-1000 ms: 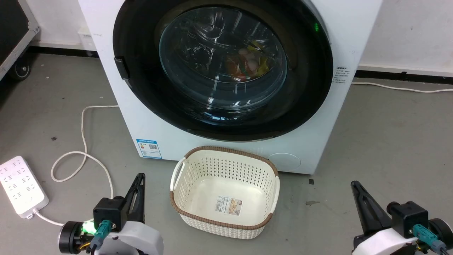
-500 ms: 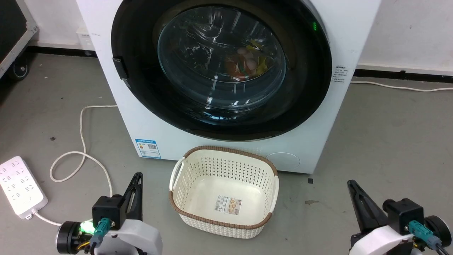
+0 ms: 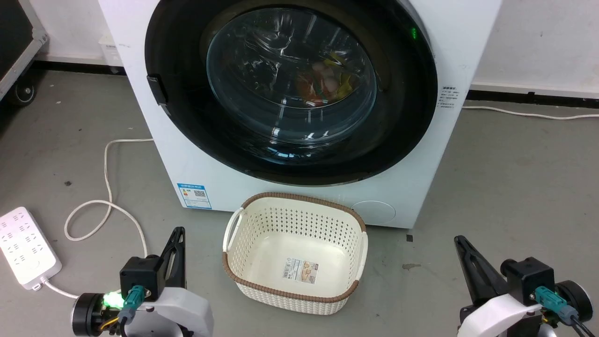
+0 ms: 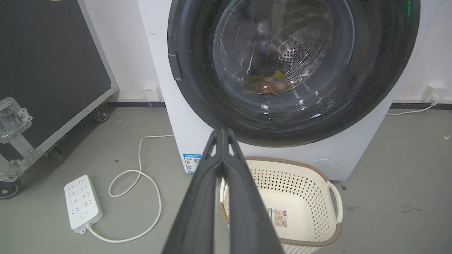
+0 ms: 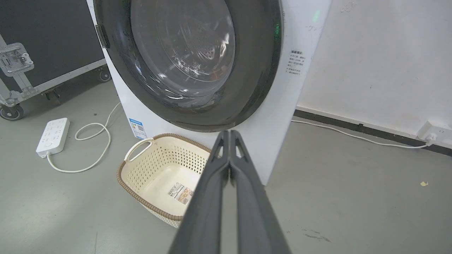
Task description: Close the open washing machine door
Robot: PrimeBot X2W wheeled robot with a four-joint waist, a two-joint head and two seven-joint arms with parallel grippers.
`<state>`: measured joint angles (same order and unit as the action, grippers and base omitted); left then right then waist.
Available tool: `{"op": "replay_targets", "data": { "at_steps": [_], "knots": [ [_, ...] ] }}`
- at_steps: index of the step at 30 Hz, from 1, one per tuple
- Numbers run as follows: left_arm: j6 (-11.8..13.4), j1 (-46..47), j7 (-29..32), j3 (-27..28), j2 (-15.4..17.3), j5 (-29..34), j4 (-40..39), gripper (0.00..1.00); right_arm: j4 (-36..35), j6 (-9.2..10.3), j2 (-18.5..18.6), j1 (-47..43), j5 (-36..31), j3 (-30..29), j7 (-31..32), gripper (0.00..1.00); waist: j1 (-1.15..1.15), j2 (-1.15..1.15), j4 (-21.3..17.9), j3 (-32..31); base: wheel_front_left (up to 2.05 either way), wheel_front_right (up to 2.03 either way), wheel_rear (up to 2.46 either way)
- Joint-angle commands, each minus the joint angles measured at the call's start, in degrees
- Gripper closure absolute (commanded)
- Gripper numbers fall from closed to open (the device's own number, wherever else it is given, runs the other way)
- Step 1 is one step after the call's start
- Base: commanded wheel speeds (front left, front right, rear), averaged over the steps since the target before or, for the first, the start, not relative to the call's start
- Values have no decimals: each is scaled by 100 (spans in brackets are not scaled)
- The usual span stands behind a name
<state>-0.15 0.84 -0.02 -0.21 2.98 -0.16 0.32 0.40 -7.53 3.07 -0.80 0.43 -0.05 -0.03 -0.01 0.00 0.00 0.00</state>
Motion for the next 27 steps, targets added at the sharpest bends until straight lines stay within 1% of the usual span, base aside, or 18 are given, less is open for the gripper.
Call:
{"op": "replay_targets", "data": {
  "at_steps": [1, 27],
  "knots": [
    [15, -84, 2, 21, -11, 16, -32, 100, -40, 4, -19, 80, -43, 5, 3, 100, 1, 0, 0, 0, 0, 0, 0],
    [15, -84, 2, 21, -11, 16, -32, 100, -40, 4, -19, 80, -43, 5, 3, 100, 1, 0, 0, 0, 0, 0, 0]
  ]
}}
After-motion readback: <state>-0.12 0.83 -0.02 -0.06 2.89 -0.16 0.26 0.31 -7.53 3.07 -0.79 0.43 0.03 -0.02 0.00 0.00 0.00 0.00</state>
